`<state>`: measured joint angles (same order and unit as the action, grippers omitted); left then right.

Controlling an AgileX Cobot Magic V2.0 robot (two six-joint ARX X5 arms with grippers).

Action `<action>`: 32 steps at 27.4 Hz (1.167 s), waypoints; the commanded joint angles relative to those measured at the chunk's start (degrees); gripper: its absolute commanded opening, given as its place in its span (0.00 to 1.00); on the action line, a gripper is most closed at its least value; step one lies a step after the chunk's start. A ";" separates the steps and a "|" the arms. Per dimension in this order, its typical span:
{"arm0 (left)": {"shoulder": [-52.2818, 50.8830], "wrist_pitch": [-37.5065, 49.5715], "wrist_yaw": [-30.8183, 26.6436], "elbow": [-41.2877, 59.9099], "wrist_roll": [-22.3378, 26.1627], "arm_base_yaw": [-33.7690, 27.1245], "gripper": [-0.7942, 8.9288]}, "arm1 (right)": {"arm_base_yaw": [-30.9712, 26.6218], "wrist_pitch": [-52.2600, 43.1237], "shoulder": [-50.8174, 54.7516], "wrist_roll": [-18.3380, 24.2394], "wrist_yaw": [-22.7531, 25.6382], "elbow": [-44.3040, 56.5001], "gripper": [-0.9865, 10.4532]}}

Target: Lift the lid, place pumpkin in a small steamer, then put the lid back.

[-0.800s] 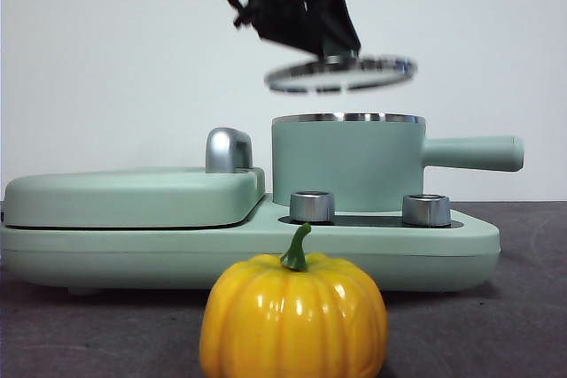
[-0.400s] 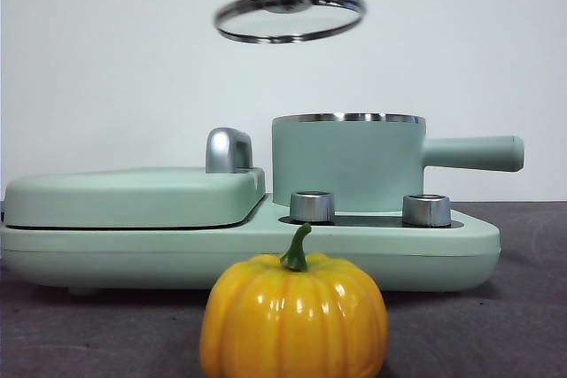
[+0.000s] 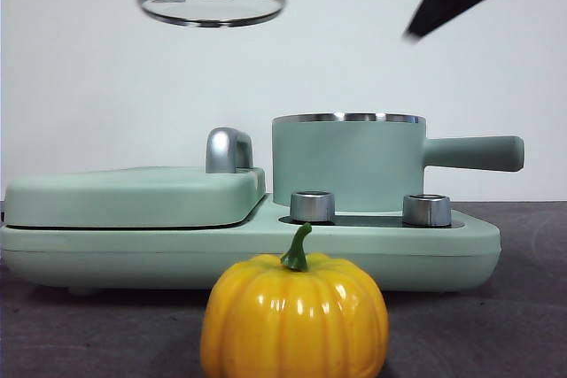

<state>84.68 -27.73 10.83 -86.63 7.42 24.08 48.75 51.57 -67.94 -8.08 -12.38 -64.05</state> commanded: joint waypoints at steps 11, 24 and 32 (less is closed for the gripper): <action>-1.11 -2.34 0.31 -1.92 2.49 -7.04 0.11 | 8.57 -4.52 -17.75 -3.56 2.14 -1.33 0.53; -1.11 -2.56 0.31 -1.92 2.40 -7.63 0.10 | 8.72 -7.76 -25.53 -5.03 2.64 -1.33 0.56; -1.11 -2.71 0.31 -1.92 2.38 -7.63 0.10 | 9.73 -5.73 -28.02 -6.14 2.82 -1.31 0.56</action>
<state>84.09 -31.92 10.83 -86.63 9.45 16.29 57.69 46.00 -94.61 -13.23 -9.61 -64.14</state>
